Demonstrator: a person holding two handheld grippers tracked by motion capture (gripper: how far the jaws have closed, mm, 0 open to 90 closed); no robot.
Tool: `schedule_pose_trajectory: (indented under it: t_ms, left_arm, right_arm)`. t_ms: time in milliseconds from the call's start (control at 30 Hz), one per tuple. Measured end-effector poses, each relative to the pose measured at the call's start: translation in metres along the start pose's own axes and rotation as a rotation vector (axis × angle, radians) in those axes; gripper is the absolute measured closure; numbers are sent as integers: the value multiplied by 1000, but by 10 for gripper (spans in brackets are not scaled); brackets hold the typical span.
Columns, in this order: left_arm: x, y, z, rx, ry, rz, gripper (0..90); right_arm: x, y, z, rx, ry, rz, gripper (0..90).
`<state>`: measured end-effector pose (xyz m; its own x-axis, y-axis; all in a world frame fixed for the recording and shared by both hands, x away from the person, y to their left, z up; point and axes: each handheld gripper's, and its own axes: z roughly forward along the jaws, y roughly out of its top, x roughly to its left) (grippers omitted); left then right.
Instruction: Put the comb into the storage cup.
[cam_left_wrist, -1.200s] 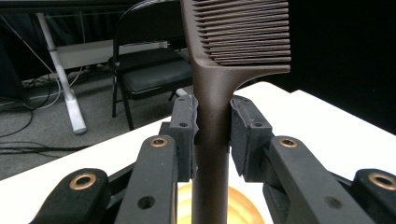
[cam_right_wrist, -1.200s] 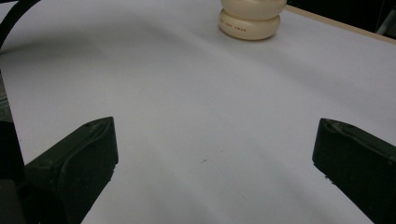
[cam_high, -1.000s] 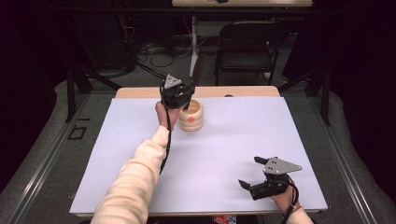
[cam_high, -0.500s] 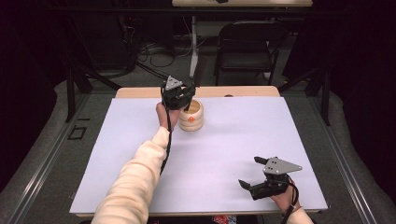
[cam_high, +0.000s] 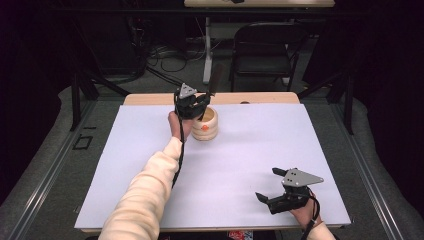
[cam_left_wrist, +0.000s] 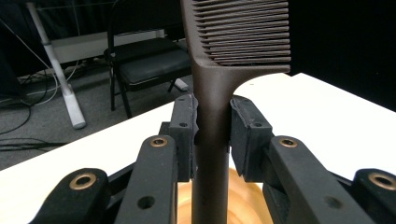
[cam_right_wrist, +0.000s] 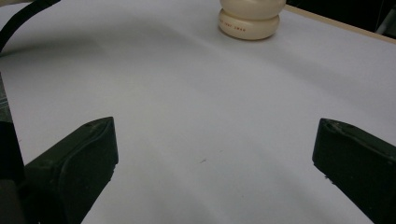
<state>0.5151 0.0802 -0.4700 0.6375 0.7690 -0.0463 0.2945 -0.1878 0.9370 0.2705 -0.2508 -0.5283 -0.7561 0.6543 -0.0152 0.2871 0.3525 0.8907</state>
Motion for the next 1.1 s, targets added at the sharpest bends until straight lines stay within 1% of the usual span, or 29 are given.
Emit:
schedule_pose_trajectory:
  t_ms: [333,567,667,800,900,1033,1100]
  left_arm:
    - [0,-5,2,11,-1,6,724]
    - [2,-9,2,34,3,2,724]
    - [3,-11,3,35,0,-3,724]
    - [3,-13,4,37,2,1,724]
    - [3,-15,5,40,-4,0,724]
    - [3,-17,6,48,-1,1,724]
    - [3,-18,6,51,-9,1,724]
  right_arm:
    - [0,0,0,0,0,-1,0]
    - [0,0,0,1,-1,-1,0]
    - [0,0,0,1,0,-2,0]
    - [0,0,0,1,-1,-2,0]
    - [0,0,0,1,-1,-2,0]
    - [0,0,0,1,1,-1,0]
    - [0,0,0,1,2,-2,0]
